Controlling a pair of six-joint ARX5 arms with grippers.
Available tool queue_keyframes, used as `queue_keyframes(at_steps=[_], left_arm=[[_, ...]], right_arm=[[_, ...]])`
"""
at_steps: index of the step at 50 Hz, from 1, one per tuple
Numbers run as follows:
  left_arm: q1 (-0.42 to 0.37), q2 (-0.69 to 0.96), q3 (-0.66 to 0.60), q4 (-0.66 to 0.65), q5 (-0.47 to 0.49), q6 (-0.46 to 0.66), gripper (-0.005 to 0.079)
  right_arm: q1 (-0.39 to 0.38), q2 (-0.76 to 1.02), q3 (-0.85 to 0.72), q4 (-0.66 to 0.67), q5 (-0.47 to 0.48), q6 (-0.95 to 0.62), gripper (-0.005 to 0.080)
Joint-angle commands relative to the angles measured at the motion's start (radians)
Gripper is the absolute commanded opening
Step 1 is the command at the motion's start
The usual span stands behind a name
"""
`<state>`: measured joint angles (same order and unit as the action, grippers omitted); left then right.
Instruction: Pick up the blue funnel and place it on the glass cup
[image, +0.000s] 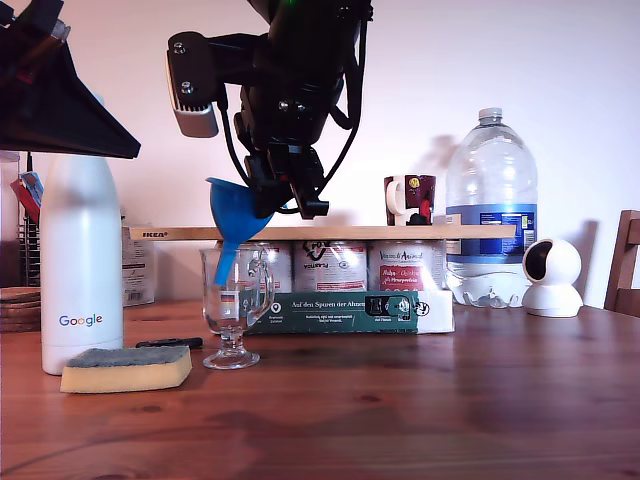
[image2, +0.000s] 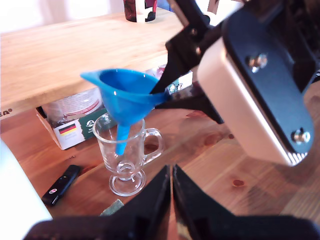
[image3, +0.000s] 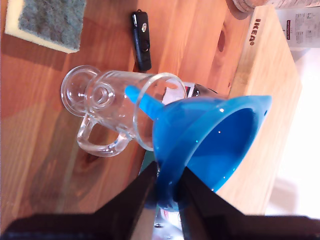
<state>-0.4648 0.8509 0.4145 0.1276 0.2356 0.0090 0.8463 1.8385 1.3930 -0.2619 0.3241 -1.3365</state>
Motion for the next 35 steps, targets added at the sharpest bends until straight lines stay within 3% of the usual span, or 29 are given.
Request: queue_keyframes(at_steps=[1,13,35], left_arm=[[-0.003,-0.002,-0.003,0.008,0.004,-0.001,-0.0024],[-0.003,-0.002,-0.003,0.009,0.003,0.0,-0.0024],[-0.003,-0.002,-0.003,0.028,0.003,0.0,-0.0024]], right_arm=[[0.011,0.0,0.004,0.01,0.0,0.001,0.0085],[0.022,0.0,0.004,0.01,0.001,0.0,0.0205],[0.039,-0.006,0.005,0.018,0.051,0.005,0.0212]])
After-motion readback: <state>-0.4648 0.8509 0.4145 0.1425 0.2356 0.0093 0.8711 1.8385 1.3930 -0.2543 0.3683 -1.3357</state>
